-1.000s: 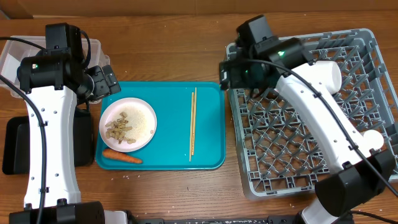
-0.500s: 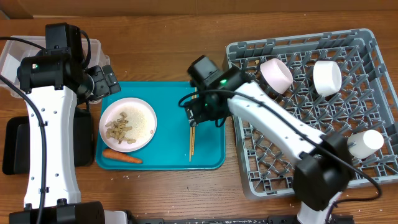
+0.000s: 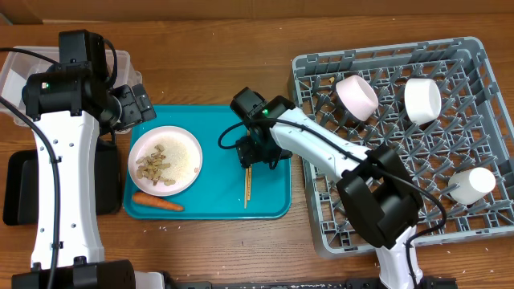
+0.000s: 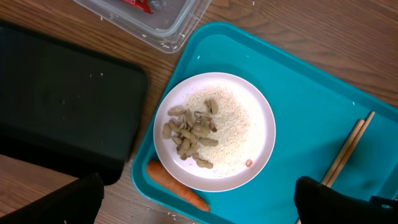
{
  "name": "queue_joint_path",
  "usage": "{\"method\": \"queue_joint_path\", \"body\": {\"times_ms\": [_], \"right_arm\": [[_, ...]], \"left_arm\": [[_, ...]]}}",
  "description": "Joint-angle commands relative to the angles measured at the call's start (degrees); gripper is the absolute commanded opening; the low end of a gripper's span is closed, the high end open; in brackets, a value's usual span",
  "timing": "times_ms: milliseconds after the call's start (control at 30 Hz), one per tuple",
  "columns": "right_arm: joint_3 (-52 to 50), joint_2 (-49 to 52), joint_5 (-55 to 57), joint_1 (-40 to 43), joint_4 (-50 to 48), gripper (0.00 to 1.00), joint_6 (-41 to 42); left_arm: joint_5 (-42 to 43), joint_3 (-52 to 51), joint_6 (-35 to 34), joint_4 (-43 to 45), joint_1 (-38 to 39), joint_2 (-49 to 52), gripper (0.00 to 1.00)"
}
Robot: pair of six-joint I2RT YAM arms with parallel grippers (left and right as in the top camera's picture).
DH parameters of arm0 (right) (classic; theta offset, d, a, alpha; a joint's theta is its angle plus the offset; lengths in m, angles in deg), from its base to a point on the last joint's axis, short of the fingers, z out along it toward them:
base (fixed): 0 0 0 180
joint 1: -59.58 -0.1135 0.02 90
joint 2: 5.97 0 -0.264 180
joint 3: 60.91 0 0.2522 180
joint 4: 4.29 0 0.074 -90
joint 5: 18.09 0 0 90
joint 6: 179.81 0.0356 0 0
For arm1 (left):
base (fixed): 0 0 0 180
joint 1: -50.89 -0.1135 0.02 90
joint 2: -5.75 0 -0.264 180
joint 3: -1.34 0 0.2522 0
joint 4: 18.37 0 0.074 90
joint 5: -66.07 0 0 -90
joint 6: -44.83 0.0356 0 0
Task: Sort waste into correct bins and load items into the dishwasher
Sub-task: 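Lower the right gripper onto the wooden chopsticks and grasp them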
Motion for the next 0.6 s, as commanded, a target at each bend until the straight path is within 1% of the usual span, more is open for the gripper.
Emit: {"method": "queue_joint_path", "body": {"times_ms": [0, 133, 233, 567], "right_arm": [[0.0, 1.5, 0.8, -0.2, -0.6, 0.77, 0.3], [0.0, 2.7, 0.9, -0.2, -0.4, 0.75, 0.3], [0.0, 2.9, 3.3, -0.2, -0.6, 0.74, 2.4], [0.0, 2.9, 4.2, -0.2, -0.9, 0.74, 3.3]], "left_arm": [[0.3, 0.4, -0.8, 0.1, 0.1, 0.3, 1.00], [0.3, 0.4, -0.8, 0.1, 0.1, 0.3, 1.00], [0.3, 0.4, -0.8, 0.1, 0.1, 0.3, 1.00], [0.3, 0.4, -0.8, 0.1, 0.1, 0.3, 1.00]]}}
